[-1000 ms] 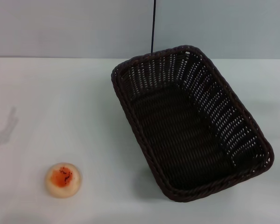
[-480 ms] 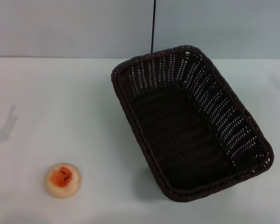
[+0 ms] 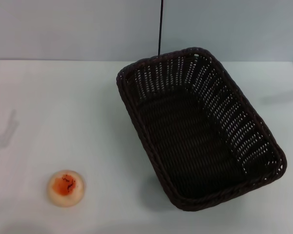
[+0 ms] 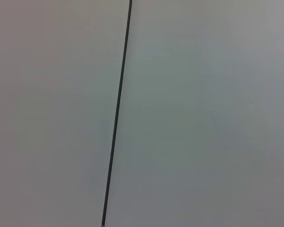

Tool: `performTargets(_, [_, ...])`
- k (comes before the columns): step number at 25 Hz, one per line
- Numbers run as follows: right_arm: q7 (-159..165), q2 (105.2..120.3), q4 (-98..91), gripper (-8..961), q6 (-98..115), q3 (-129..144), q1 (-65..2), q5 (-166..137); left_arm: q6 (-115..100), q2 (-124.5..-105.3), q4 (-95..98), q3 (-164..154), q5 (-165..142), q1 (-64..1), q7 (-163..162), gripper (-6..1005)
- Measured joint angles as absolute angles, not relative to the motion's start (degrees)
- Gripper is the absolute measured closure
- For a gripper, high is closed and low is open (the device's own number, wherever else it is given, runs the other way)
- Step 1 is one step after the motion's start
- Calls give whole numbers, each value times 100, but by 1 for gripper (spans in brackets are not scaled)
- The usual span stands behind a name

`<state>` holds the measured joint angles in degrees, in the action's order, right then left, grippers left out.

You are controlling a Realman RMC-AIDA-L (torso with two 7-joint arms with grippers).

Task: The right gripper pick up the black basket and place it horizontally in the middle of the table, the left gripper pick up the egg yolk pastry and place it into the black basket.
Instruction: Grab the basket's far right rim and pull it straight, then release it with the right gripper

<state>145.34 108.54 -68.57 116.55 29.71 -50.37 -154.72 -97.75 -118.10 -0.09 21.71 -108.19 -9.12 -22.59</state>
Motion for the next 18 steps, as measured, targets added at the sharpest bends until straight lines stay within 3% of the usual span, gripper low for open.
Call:
performTargets(13, [14655, 11135, -4347, 309, 9465, 3586, -5420, -15353, -9793, -11807, -1, 2177, -10819, -911, -2259, 182])
performTargets(18, [14647, 11370, -4121, 316, 9024, 4023, -5509, -15322, -9754, -11804, 28, 2180, -10810, -971, -2251, 184])
